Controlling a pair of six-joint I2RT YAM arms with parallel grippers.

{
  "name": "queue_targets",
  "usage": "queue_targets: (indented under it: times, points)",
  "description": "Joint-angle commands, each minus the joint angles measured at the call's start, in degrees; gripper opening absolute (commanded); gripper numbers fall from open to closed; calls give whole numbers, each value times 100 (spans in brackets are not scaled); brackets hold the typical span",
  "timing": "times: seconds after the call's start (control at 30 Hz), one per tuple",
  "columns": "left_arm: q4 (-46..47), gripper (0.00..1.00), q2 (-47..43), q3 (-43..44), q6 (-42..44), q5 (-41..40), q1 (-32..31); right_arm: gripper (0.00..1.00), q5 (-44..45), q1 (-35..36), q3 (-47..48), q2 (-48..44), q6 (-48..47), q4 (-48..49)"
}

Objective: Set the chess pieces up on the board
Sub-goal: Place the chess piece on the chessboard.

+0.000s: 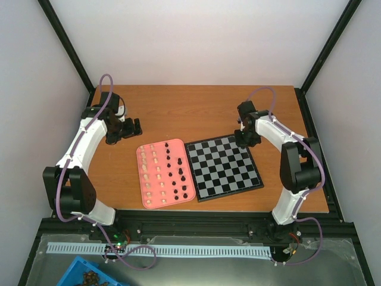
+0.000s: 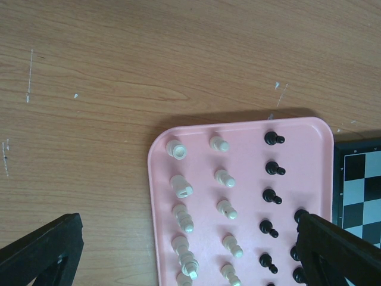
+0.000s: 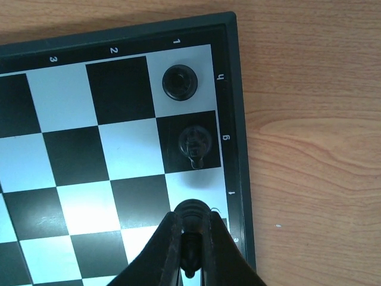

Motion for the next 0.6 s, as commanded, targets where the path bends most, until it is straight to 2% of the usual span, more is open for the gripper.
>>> queue_targets:
  times: [0.0, 0.43, 0.57]
  points:
    - [1, 100, 92, 146, -4, -8, -31, 3, 114, -37, -60, 189, -101, 190]
    - [-19, 100, 161, 188, 5, -34, -37, 3, 240, -60, -165, 383, -133, 285]
    - [-19, 100, 176, 193, 7, -19, -28, 9, 247, -56, -179, 376, -137, 277]
